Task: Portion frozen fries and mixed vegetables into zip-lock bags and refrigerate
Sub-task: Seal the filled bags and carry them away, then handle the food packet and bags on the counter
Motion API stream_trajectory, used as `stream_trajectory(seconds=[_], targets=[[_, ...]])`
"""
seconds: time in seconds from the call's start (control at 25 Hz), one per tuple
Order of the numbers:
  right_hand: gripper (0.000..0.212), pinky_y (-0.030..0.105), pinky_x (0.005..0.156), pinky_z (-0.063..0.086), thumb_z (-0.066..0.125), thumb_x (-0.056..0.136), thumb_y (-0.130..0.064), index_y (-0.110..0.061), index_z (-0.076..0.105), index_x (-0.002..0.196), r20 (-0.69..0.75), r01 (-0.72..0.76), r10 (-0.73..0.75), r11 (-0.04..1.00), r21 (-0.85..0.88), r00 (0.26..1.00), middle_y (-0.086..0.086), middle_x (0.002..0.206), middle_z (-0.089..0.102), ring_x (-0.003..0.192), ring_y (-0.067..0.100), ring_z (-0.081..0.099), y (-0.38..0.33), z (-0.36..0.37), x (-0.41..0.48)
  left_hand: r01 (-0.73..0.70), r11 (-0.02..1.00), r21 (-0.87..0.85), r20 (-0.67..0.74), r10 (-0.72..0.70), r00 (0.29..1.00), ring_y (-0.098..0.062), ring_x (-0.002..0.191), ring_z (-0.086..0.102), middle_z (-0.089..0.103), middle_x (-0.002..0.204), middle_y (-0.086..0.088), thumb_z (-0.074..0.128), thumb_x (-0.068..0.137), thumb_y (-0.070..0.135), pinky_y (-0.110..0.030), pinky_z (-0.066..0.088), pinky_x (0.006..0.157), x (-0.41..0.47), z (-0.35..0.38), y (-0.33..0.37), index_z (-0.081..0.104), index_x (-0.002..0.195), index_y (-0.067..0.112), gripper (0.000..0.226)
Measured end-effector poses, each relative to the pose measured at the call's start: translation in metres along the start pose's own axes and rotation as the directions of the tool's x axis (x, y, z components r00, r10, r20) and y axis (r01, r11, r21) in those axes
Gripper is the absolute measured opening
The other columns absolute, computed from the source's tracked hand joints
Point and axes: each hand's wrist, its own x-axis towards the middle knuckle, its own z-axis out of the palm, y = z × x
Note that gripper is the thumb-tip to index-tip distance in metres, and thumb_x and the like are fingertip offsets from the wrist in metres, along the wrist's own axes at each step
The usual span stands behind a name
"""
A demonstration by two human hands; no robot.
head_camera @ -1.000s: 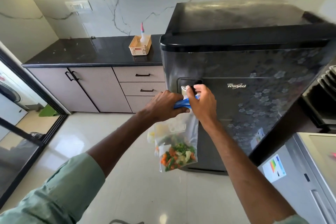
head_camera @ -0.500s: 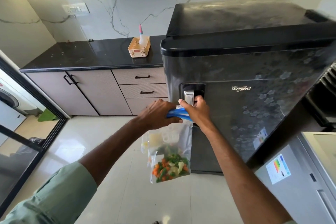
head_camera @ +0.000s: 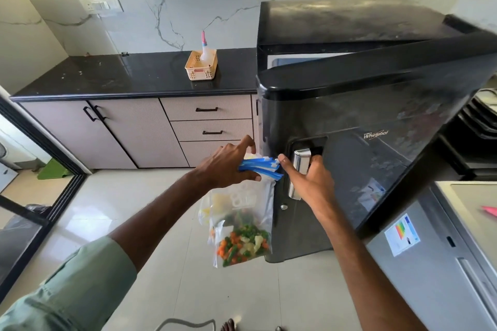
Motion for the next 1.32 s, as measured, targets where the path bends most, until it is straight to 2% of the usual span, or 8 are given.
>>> stream_trajectory(seconds=[0.16, 0.32, 0.44, 0.56, 0.76, 0.88, 1.0, 1.32], targets=[[0.097, 0.044, 0.086, 0.052, 0.069, 0.072, -0.085, -0.005, 0.048, 0.124, -0.049, -0.045, 0.028, 0.911, -0.411, 0.998, 0.018, 0.124, 0.059, 0.115, 0.039, 0.062, -0.017, -0.029, -0.049, -0.093, 0.996, 0.016, 0.091, 0.091, 0.992, -0.009, 0.072, 0.047, 0.053, 0.080, 0.010, 0.081, 0.081, 0.054, -0.032, 0.038, 0.070, -0.008, -0.006, 0.013, 0.035, 0.146, 0.021, 0.086], [0.093, 0.042, 0.082, 0.050, 0.066, 0.072, -0.086, -0.008, 0.051, 0.122, -0.195, 0.055, -0.211, 0.802, -0.595, 0.958, 0.012, 0.119, 0.056, 0.110, 0.031, 0.058, -0.065, -0.059, -0.109, -0.196, 0.979, 0.053, 0.185, 0.184, 0.965, -0.006, 0.072, 0.045, 0.057, 0.084, 0.010, 0.078, 0.080, 0.061, -0.029, 0.037, 0.073, -0.013, -0.008, 0.014, 0.018, 0.160, 0.027, 0.106], [0.075, 0.037, 0.079, 0.050, 0.065, 0.075, -0.084, -0.020, 0.053, 0.113, -0.070, 0.228, -0.306, 0.825, -0.517, 0.949, 0.000, 0.109, 0.060, 0.099, 0.021, 0.060, -0.094, -0.064, -0.142, -0.296, 0.953, 0.063, 0.250, 0.272, 0.929, -0.009, 0.065, 0.050, 0.068, 0.084, 0.004, 0.073, 0.084, 0.055, -0.034, 0.049, 0.067, -0.016, -0.009, 0.017, 0.020, 0.158, 0.033, 0.094], [0.064, 0.035, 0.077, 0.052, 0.070, 0.078, -0.078, -0.026, 0.053, 0.110, 0.066, 0.327, -0.325, 0.876, -0.354, 0.943, -0.006, 0.108, 0.060, 0.100, 0.018, 0.061, -0.107, -0.050, -0.147, -0.370, 0.928, 0.036, 0.226, 0.353, 0.908, -0.008, 0.052, 0.044, 0.049, 0.064, 0.013, 0.072, 0.083, 0.014, -0.036, 0.047, 0.056, -0.026, -0.014, 0.024, 0.044, 0.096, 0.030, 0.034], [0.055, 0.035, 0.087, 0.051, 0.074, 0.089, -0.058, -0.022, 0.054, 0.126, 0.010, 0.347, -0.359, 0.893, -0.285, 0.933, 0.000, 0.119, 0.060, 0.111, 0.021, 0.062, -0.100, -0.023, -0.122, -0.417, 0.907, -0.060, 0.229, 0.419, 0.878, -0.009, 0.051, 0.044, 0.044, 0.060, 0.010, 0.073, 0.087, 0.007, -0.014, 0.041, 0.056, -0.032, -0.008, 0.045, 0.043, 0.067, 0.026, 0.041], [0.045, 0.040, 0.100, 0.050, 0.071, 0.096, -0.042, -0.020, 0.054, 0.130, -0.104, 0.405, -0.424, 0.900, -0.161, 0.900, 0.004, 0.124, 0.060, 0.118, 0.024, 0.058, -0.087, -0.018, -0.108, -0.431, 0.896, -0.104, 0.271, 0.443, 0.855, -0.002, 0.057, 0.049, 0.045, 0.066, 0.020, 0.074, 0.092, 0.022, -0.006, 0.037, 0.059, -0.031, -0.007, 0.051, 0.069, 0.087, 0.005, 0.019], [0.035, 0.042, 0.101, 0.048, 0.068, 0.100, -0.028, -0.014, 0.057, 0.129, -0.260, 0.451, -0.461, 0.887, -0.102, 0.848, 0.008, 0.125, 0.062, 0.118, 0.028, 0.059, -0.080, -0.012, -0.088, -0.479, 0.866, -0.142, 0.229, 0.500, 0.835, -0.005, 0.076, 0.059, 0.069, 0.088, 0.006, 0.069, 0.086, 0.057, -0.027, 0.054, 0.076, -0.015, -0.013, 0.055, 0.070, 0.107, 0.016, 0.046], [0.049, 0.038, 0.078, 0.052, 0.082, 0.086, -0.033, -0.015, 0.059, 0.125, -0.440, 0.297, -0.352, 0.936, -0.191, 0.826, 0.003, 0.123, 0.061, 0.113, 0.026, 0.061, -0.046, -0.014, -0.073, -0.395, 0.919, -0.021, 0.138, 0.394, 0.909, 0.004, 0.061, 0.055, 0.060, 0.071, 0.022, 0.080, 0.082, 0.054, -0.014, 0.040, 0.066, 0.018, -0.027, 0.031, 0.063, 0.130, 0.032, 0.056]])
